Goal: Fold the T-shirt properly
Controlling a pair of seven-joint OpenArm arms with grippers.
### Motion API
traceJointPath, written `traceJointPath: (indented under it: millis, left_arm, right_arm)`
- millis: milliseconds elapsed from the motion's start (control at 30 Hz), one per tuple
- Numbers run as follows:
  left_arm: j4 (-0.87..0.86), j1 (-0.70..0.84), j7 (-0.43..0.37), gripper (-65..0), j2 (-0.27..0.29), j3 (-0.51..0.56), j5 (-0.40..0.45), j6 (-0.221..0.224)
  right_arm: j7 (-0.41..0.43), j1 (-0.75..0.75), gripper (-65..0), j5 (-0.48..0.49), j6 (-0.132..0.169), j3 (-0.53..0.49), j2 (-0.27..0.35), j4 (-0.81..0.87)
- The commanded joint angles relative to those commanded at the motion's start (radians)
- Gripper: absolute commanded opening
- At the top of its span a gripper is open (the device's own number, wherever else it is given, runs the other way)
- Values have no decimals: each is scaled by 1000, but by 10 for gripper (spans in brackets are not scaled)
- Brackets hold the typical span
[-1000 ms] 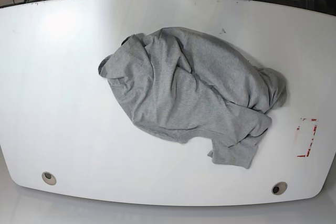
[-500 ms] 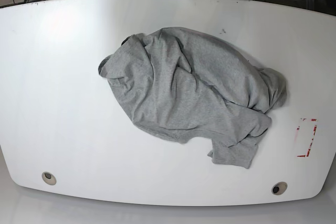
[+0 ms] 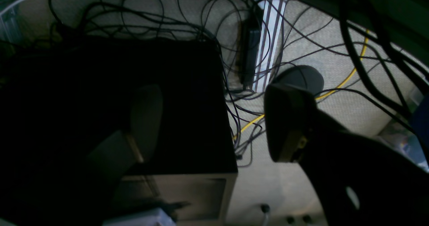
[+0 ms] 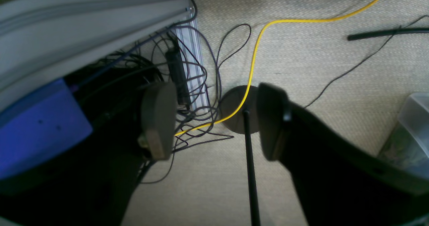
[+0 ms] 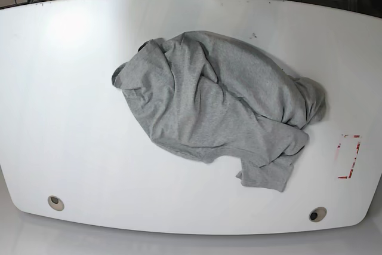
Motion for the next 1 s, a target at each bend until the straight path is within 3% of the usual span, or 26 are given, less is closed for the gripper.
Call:
traceJointPath:
  millis: [300, 633, 700, 833, 1000]
  left_arm:
    - [27, 37, -10, -209, -5, -1, -3, 1]
    - [71, 109, -36, -214, -12, -7, -6, -5]
    - [92, 122, -59, -212, -14, -6, -8, -1]
    - [110, 138, -64, -214, -16, -8, -9, -5]
    - [140, 166, -71, -216, -20, -11, -11, -5]
  right_arm:
    - [-4, -13, -325, 1, 0, 4, 2, 7]
    - [1, -79, -404, 9, 7, -2, 2, 44]
    - [4, -100, -492, 6, 1, -2, 0, 54]
    - [3, -118, -528, 5, 0, -3, 0, 65]
    - [8, -139, -518, 6, 2, -6, -1, 79]
